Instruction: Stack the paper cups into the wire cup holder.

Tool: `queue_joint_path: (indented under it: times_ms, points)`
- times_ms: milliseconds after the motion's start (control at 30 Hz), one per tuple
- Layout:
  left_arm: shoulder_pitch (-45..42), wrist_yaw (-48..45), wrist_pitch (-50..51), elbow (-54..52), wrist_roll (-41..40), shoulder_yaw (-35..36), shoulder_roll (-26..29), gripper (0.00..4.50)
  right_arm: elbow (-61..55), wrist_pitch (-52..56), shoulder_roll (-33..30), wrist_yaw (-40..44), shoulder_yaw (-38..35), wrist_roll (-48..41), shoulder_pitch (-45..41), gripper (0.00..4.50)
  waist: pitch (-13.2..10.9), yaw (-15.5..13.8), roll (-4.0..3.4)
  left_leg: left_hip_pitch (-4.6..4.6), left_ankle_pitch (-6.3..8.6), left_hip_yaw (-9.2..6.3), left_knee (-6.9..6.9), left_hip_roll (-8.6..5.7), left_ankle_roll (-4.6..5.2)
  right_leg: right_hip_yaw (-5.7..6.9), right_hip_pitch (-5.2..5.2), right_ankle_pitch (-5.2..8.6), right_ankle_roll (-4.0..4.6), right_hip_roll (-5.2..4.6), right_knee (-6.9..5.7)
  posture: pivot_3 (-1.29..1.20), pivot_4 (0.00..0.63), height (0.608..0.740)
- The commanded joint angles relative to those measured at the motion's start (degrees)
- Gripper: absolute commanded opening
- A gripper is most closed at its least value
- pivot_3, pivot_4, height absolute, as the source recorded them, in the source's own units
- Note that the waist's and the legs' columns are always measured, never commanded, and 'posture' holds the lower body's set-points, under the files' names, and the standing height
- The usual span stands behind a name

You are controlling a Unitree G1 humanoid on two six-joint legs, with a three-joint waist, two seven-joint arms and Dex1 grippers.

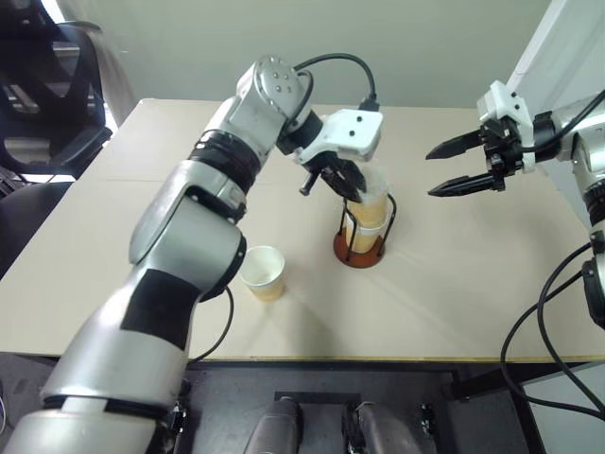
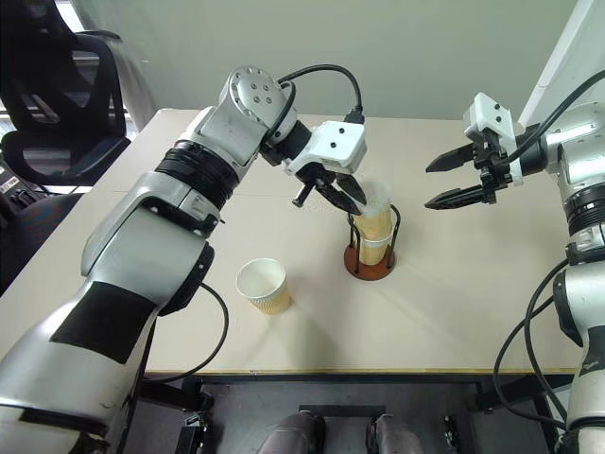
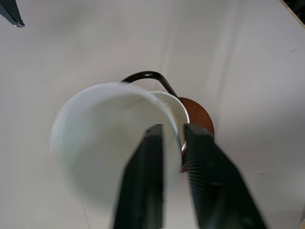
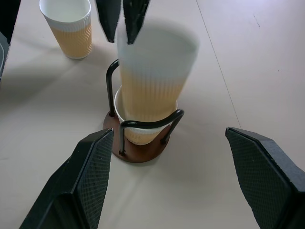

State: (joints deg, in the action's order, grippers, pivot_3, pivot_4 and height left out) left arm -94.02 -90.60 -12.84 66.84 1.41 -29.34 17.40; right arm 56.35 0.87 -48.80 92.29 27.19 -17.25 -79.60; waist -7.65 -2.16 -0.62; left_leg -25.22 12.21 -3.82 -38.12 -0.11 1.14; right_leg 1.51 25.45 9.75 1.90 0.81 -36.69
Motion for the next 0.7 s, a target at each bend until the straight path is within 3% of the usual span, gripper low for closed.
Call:
queue_joint_path:
  times_ms: [33, 267, 367, 500, 633, 700]
  points:
    - [-0.74, -1.9, -1.07, 0.06, 0.96, 2.09, -0.44, 2.22, -0.38, -0.7, -1.28, 0.21, -0.73, 0.17, -1.14, 3.81, 0.0, -0.01, 0.0, 0.0, 0.0, 0.0, 0.0, 0.0, 0.0, 0.0, 0.0, 0.0, -0.01, 0.0, 0.0, 0.0, 0.15, 0.74]
    - [-1.06, -1.9, -0.48, 0.29, 1.47, 2.72, -0.67, 4.44, -0.17, -1.07, -1.19, 0.21, -0.88, 0.76, -1.19, 3.81, 0.0, -0.01, 0.0, 0.0, 0.01, 0.0, -0.01, 0.0, 0.01, 0.0, 0.0, -0.01, -0.01, 0.0, 0.0, 0.0, 0.15, 0.74]
    - [-2.45, 0.15, 2.9, 0.53, 0.15, 7.06, -0.19, 4.44, -0.07, -1.49, -0.95, 0.21, -0.73, 0.98, -1.26, 3.81, 0.0, 0.0, 0.0, -0.01, 0.01, 0.0, -0.01, 0.0, 0.01, 0.0, 0.0, -0.01, -0.02, 0.0, 0.0, 0.0, 0.15, 0.74]
    - [-3.83, -1.71, 7.45, -0.78, -0.6, 9.83, 4.5, 4.44, -0.12, -1.89, -0.66, 0.21, -0.51, 1.28, -1.4, 3.81, 0.0, 0.08, 0.0, 0.0, 0.01, 0.0, 0.0, 0.01, 0.01, 0.0, 0.0, -0.01, -0.02, 0.01, 0.01, 0.0, 0.15, 0.74]
    - [-2.23, -1.9, 10.49, -6.44, -3.9, 4.62, 12.72, 4.44, -2.99, -1.97, -0.89, 0.21, 0.82, -0.03, -0.26, 3.81, 0.0, 0.83, -0.01, 0.06, 0.02, 0.0, 0.1, 0.02, -0.01, -0.01, 0.0, 0.0, -0.01, 0.03, 0.04, 0.0, 0.15, 0.74]
    - [0.03, -1.9, 14.1, -14.34, -9.84, -0.93, 19.47, 4.44, -5.26, -1.02, -0.92, 0.21, 1.49, -1.42, 0.32, 3.81, 0.01, 0.84, -0.02, 0.07, 0.02, -0.01, 0.14, 0.04, -0.01, -0.01, 0.0, 0.0, 0.0, 0.04, 0.08, 0.0, 0.15, 0.74]
